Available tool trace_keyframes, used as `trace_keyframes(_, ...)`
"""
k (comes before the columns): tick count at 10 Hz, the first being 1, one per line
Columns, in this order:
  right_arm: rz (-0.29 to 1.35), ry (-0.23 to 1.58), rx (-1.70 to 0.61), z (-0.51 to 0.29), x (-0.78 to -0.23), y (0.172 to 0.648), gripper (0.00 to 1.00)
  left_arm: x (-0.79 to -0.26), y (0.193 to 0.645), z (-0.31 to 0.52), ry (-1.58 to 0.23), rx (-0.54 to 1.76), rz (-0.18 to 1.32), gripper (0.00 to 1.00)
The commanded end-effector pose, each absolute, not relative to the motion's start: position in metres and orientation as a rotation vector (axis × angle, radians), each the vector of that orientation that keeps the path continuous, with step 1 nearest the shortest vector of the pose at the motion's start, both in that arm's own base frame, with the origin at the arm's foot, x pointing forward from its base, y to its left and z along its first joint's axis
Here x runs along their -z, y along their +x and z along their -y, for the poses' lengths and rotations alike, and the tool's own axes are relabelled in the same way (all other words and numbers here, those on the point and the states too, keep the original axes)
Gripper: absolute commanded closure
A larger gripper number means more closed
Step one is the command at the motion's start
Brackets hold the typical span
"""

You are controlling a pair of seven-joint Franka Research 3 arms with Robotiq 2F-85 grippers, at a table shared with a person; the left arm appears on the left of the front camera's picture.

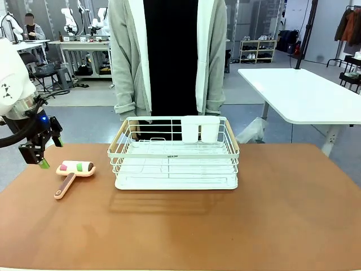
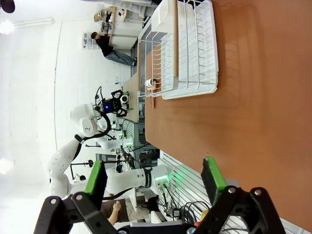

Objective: Clean the table.
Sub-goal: Place the Lint Roller down when the Dish drying rack is positioned in the middle of the table.

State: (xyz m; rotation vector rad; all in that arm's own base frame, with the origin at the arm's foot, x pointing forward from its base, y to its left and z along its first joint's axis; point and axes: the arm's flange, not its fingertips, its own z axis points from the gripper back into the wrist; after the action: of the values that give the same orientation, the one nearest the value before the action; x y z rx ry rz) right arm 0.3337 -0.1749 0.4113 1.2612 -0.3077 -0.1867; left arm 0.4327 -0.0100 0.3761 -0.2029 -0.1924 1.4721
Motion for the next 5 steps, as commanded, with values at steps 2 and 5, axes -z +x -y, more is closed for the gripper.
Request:
trace_keyframes(2, 0.318, 1.273, 0.188, 0.1731, -0.4134, 0.3326, 0.0, -0.3745, 0.4317, 0.0093, -0.206, -1.466, 0.2, 0.0)
trace_keyframes(5, 0.318, 1.273, 0.188, 0.1731, -0.4134, 0.3326, 0.0, -0.3745, 0.4317, 0.0093, -0.206, -1.466, 0.2, 0.0)
